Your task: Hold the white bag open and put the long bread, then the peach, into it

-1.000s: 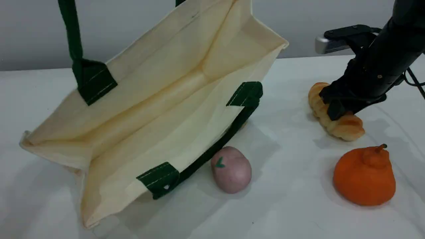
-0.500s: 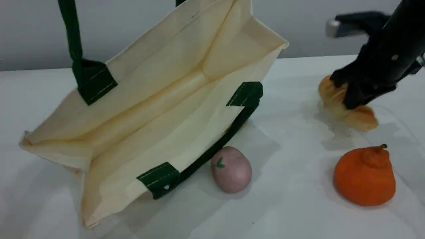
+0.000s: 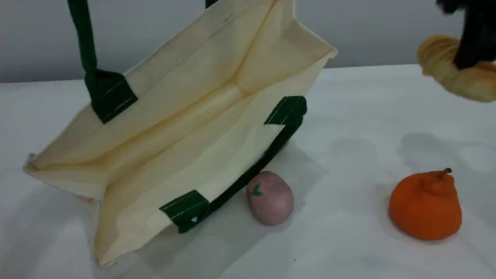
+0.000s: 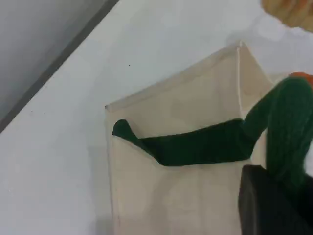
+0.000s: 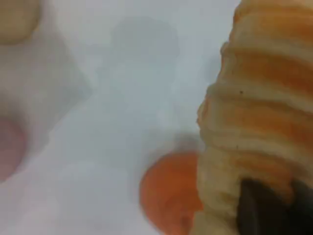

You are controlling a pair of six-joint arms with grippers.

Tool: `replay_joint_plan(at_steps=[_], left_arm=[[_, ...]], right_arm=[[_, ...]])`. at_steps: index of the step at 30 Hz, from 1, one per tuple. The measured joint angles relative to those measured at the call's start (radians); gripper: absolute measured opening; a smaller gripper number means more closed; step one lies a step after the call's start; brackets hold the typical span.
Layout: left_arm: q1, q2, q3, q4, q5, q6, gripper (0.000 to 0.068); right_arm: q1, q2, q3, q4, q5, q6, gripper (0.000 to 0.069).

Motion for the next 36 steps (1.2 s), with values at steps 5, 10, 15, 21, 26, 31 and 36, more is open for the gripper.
replay_joint_plan(at_steps=[5,10,15,21,26,31,36], left_arm=[[0.0,0.0,0.0,0.0,0.0,0.004,0.009],[0.0,0.0,0.0,0.0,0.0,0.004,0.009],[0.0,0.0,0.0,0.0,0.0,0.012,0.009],[0.0,0.0,0.0,0.0,0.0,0.016,0.009],[0.0,0.0,0.0,-0.001,0.0,0.016,0.009],[0.0,0.0,0.0,-0.005,0.0,0.016,0.009],[0.0,-0.002,0.0,-0.01,0.0,0.016,0.009]], right_arm=[[0.001,-0.142,0.056,0.11,0.078,-0.012,0.0057],[0.001,-0.281,0.131,0.204,0.159,-0.064,0.0055],[0.005,-0.401,0.185,0.308,0.217,-0.064,0.0054],[0.127,-0.512,0.185,0.415,0.204,-0.021,0.0054],[0.266,-0.509,0.185,0.492,0.135,0.026,0.0054],[0.386,-0.48,0.185,0.5,0.062,0.093,0.0054],[0.453,-0.391,0.185,0.532,-0.011,0.112,0.0054]])
